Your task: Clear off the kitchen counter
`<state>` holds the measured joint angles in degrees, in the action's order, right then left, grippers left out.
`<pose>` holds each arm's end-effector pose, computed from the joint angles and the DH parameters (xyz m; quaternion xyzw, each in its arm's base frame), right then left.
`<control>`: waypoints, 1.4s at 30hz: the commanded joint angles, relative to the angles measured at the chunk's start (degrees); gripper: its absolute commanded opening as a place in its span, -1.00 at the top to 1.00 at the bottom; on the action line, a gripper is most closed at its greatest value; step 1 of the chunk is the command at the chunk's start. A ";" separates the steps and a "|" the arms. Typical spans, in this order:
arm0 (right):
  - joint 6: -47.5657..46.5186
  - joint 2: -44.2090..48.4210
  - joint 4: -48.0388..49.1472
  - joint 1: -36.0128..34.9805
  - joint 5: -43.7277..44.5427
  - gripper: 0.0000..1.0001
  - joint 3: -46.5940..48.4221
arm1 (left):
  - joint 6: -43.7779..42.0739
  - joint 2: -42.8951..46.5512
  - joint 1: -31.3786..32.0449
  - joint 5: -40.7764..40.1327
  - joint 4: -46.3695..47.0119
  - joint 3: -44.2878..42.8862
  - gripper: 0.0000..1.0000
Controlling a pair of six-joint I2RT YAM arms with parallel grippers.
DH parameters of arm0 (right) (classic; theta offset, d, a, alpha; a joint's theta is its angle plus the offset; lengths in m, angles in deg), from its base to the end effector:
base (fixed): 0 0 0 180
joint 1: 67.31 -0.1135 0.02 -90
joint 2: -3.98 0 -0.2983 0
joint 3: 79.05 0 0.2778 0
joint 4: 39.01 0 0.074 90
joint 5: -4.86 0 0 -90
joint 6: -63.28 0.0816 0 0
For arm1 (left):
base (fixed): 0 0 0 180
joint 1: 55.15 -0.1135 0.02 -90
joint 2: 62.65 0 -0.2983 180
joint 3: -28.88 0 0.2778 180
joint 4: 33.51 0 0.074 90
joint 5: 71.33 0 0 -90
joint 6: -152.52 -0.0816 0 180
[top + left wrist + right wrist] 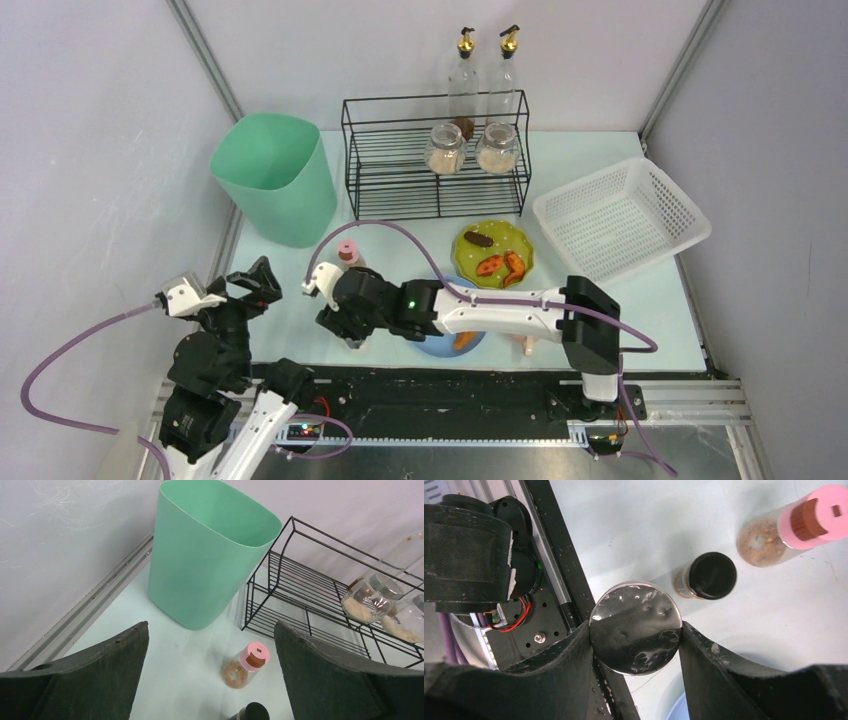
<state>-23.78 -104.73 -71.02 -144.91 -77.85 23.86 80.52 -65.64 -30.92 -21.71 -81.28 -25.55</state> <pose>0.1206 0.5003 0.2730 -0.5213 0.7296 0.2402 0.3718 0.0501 0.0354 0.3550 -0.2165 0.6548 -0.0264 0.7237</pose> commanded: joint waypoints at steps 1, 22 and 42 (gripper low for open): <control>-0.99 10.19 3.09 1.10 1.18 0.46 0.40 | 0.70 -1.18 -0.46 -0.67 1.25 0.25 -0.97; -2.68 18.25 0.11 20.52 7.39 0.54 13.60 | 0.68 -1.28 -0.43 -0.33 1.26 0.24 -0.97; -7.37 -0.14 13.13 31.59 15.63 0.57 35.05 | 0.68 -2.03 -0.49 0.58 1.29 0.12 -0.97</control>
<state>-29.60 -103.48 -66.82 -114.51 -64.21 49.89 80.52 -66.25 -30.94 -21.54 -81.26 -25.55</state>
